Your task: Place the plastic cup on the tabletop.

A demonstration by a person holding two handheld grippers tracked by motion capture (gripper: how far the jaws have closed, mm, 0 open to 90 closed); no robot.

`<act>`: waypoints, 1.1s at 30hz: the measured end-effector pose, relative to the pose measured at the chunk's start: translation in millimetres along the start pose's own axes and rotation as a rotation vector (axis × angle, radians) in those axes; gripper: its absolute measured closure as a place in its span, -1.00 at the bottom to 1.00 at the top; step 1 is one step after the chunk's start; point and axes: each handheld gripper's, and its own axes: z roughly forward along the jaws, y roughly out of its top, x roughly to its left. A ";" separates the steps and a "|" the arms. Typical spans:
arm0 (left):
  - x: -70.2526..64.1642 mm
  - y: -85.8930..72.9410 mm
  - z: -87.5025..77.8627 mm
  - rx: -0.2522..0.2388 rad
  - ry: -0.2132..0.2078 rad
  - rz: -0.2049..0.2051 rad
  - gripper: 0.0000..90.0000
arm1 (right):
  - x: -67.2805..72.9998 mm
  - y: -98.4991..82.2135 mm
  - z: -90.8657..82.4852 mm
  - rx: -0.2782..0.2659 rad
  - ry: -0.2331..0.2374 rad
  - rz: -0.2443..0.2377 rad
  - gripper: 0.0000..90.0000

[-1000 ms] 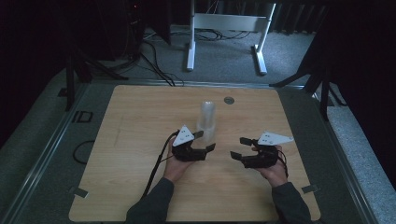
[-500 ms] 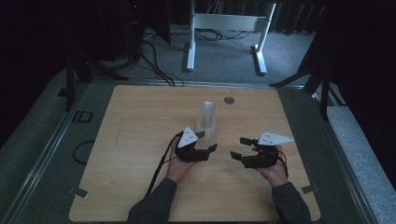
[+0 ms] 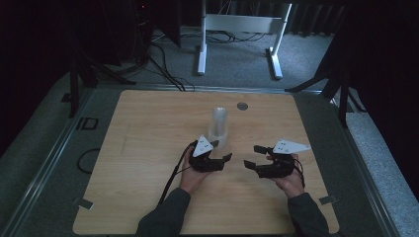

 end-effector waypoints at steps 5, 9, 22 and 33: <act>-0.1 -1.6 1.5 0.004 0.006 0.007 -0.38 | -0.4 0.0 -0.6 -0.002 -0.001 0.001 -0.45; -0.2 -2.6 1.5 0.011 0.006 0.012 -0.38 | -0.5 0.0 -0.7 -0.004 -0.002 0.001 -0.45; -4.5 -4.3 0.0 0.050 0.003 0.025 -0.44 | -0.3 0.1 -0.7 -0.005 -0.001 0.002 -0.45; -8.7 -3.8 -1.6 0.078 0.009 0.031 -0.63 | -0.2 0.0 -0.6 -0.004 -0.001 0.002 -0.45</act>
